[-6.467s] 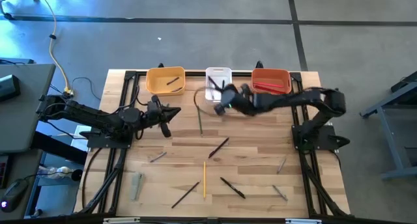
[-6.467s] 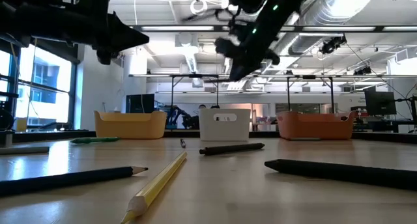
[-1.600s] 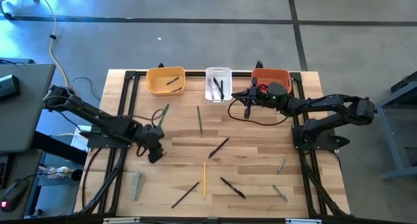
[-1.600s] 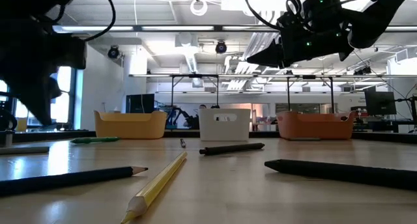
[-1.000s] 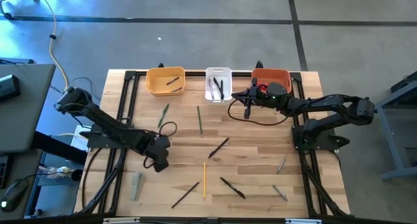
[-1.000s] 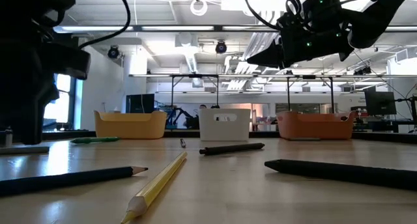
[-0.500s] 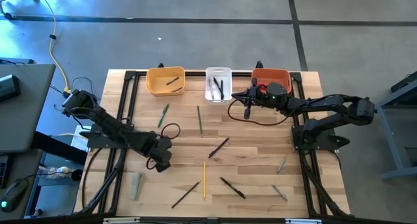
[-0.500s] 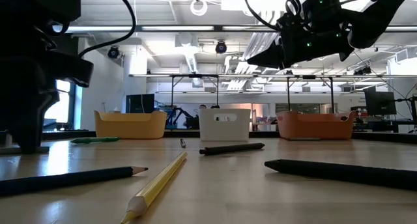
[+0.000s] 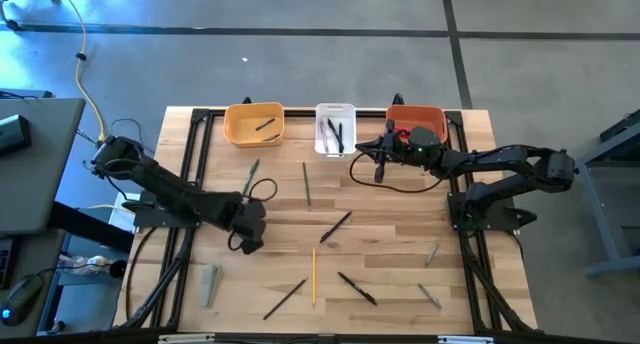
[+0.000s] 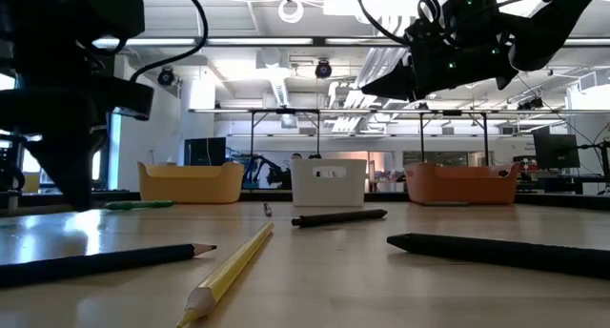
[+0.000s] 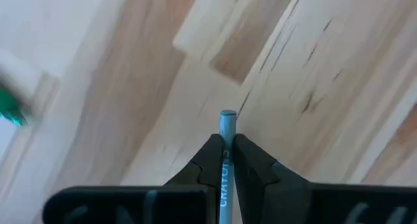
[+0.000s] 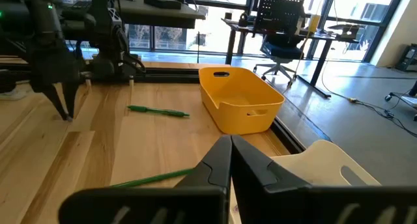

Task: Sort crayons/erasers/pens/pencils in bins
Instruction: Put the gray crayon into the yellow bin

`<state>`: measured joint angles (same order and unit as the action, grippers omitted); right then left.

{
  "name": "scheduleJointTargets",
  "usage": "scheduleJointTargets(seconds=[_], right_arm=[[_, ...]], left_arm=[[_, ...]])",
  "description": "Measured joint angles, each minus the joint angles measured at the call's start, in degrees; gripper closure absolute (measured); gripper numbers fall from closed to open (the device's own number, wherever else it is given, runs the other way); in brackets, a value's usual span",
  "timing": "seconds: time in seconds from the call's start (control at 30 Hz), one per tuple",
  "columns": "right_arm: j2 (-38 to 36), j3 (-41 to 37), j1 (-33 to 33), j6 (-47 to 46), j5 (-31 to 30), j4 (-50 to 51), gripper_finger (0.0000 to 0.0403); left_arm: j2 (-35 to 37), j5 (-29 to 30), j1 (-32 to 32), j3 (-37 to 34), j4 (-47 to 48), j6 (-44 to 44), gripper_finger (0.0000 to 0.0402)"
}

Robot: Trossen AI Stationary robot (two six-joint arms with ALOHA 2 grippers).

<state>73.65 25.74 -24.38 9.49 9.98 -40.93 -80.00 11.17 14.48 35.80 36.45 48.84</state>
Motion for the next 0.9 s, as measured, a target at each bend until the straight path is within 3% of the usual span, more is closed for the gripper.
scheduleJointTargets(seconds=[0.2, 0.5, 0.7, 0.9], right_arm=[[0.0, 0.0, 0.0, -0.01, 0.0, 0.04, 0.0403], [0.0, 0.0, 0.0, -0.01, 0.0, 0.48, 0.0403], [0.0, 0.0, 0.02, -0.01, 0.0, 0.65, 0.0403], [0.0, 0.0, 0.0, -0.01, 0.0, 0.92, 0.0403]], left_arm=[[4.97, 2.97, -6.24, 0.04, -0.14, -4.24, 0.039], [15.15, 5.35, -23.62, 3.8, 0.2, -20.64, 0.039], [13.61, 8.07, -37.11, 13.16, -1.41, -38.58, 0.039], [9.58, 5.5, -52.55, 19.27, -5.49, -50.86, 0.039]])
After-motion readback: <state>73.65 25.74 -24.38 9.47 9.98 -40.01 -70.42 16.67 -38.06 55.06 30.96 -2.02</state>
